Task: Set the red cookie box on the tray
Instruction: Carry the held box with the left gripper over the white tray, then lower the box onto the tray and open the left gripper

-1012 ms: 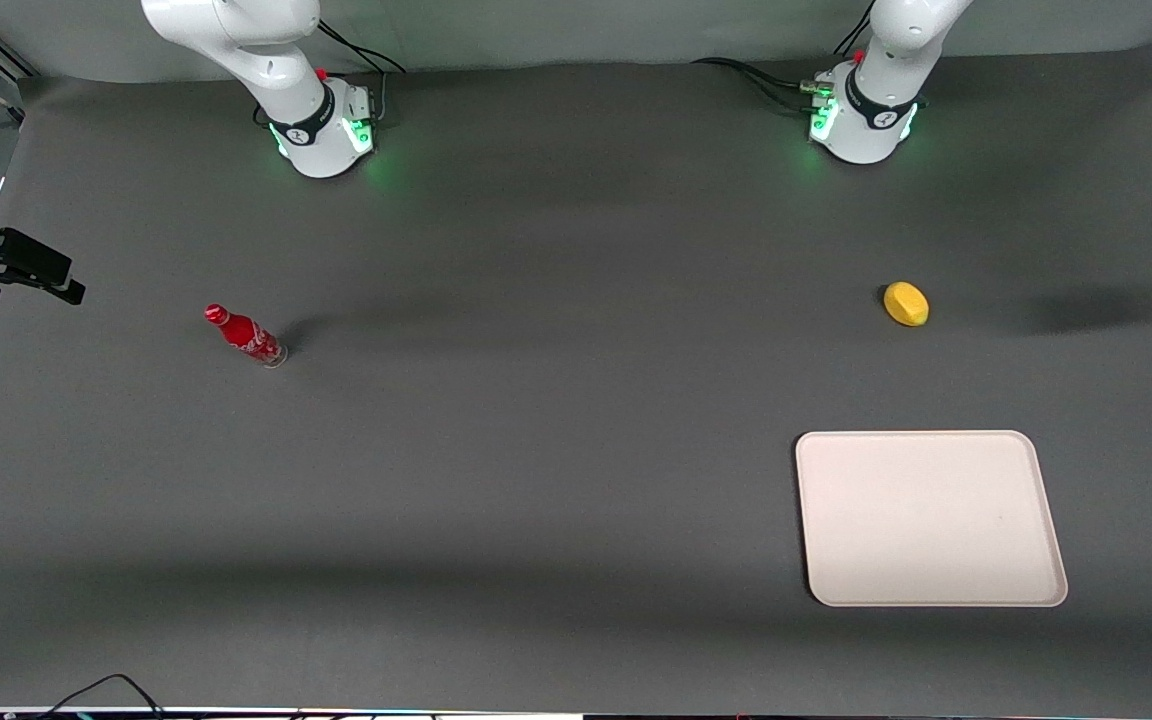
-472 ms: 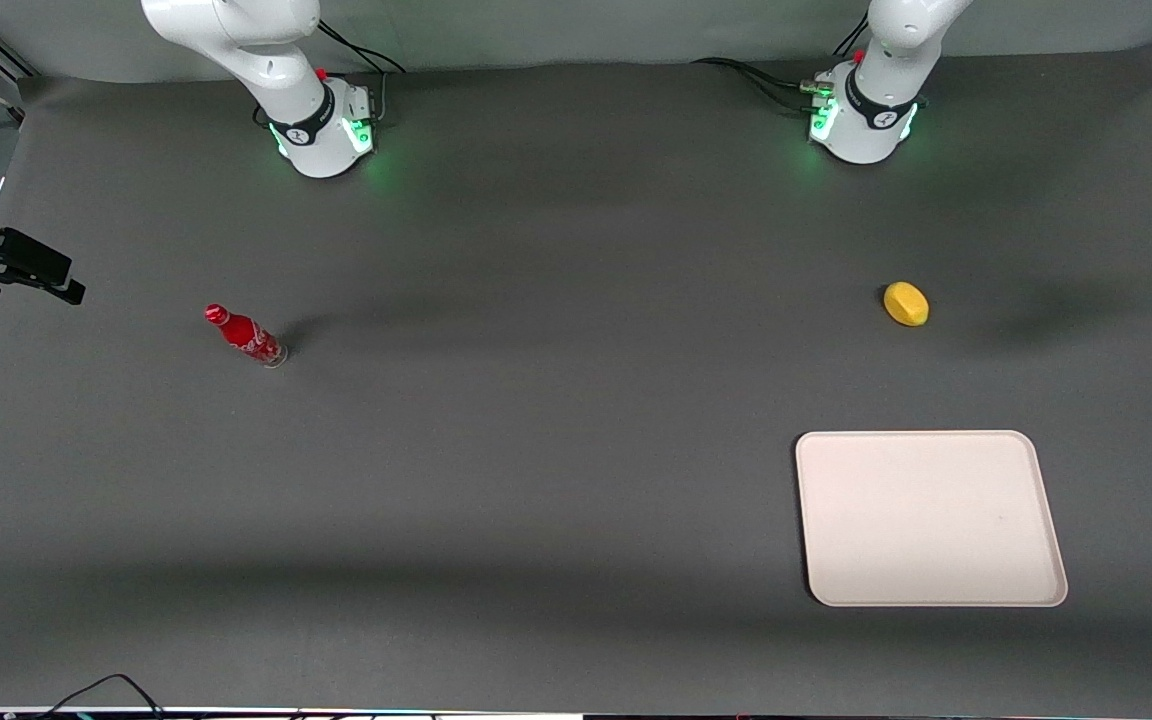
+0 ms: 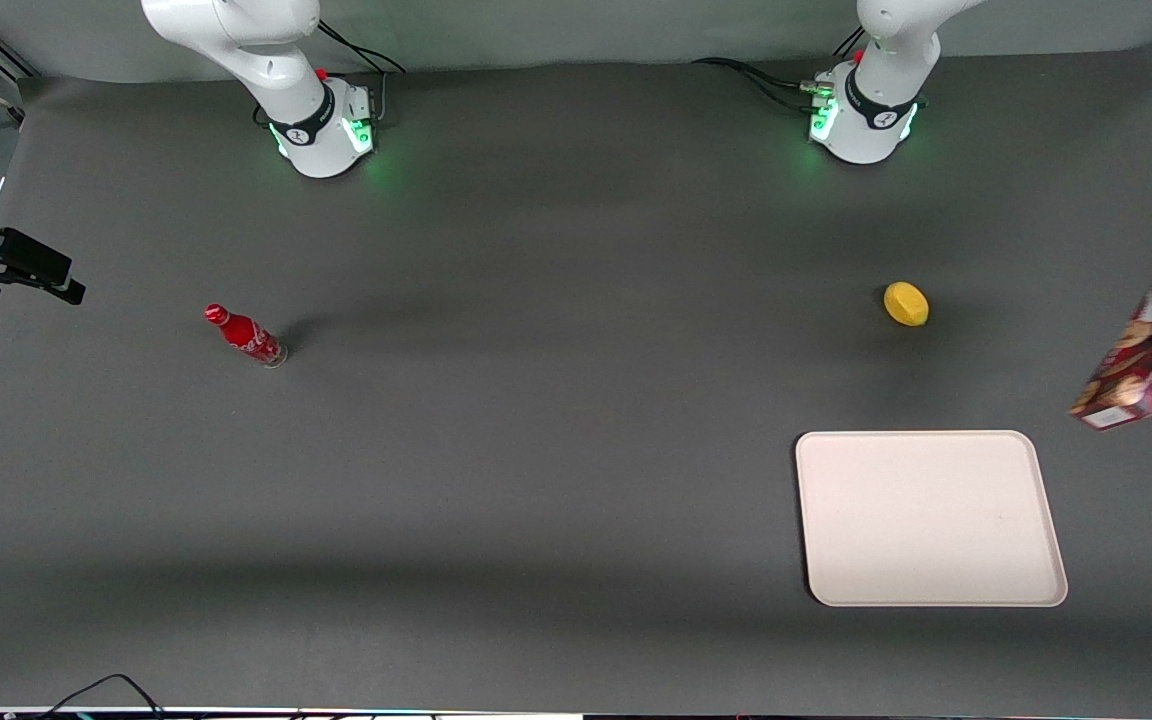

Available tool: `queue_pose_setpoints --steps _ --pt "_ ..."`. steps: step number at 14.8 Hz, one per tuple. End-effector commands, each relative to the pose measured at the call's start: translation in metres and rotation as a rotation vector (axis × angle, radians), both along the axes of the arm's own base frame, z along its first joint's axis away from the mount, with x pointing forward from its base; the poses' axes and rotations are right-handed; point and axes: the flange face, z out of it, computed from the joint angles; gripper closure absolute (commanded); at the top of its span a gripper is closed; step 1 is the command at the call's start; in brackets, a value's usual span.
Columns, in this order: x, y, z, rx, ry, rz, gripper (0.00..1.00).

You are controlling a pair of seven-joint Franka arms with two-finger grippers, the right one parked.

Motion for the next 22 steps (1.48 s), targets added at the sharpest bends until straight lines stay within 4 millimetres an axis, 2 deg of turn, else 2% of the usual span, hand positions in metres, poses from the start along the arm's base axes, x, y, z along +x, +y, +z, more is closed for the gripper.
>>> queue_pose_setpoints --steps 1,3,7,12,15,17,22 --pt "0.004 -0.023 -0.049 0.006 0.013 0.289 1.0" --pt "0.009 -0.032 -0.091 -0.004 0.006 0.437 1.0" --pt "0.026 -0.03 -0.144 -0.029 0.0 0.527 1.0" --pt "0.052 -0.021 -0.172 -0.058 -0.132 0.559 1.0" --pt "0.071 -0.015 -0.199 -0.085 -0.19 0.57 1.0" --pt "0.092 -0.009 -0.23 -0.108 -0.178 0.6 1.0" --pt "0.122 0.009 -0.248 -0.081 -0.207 0.602 1.0"
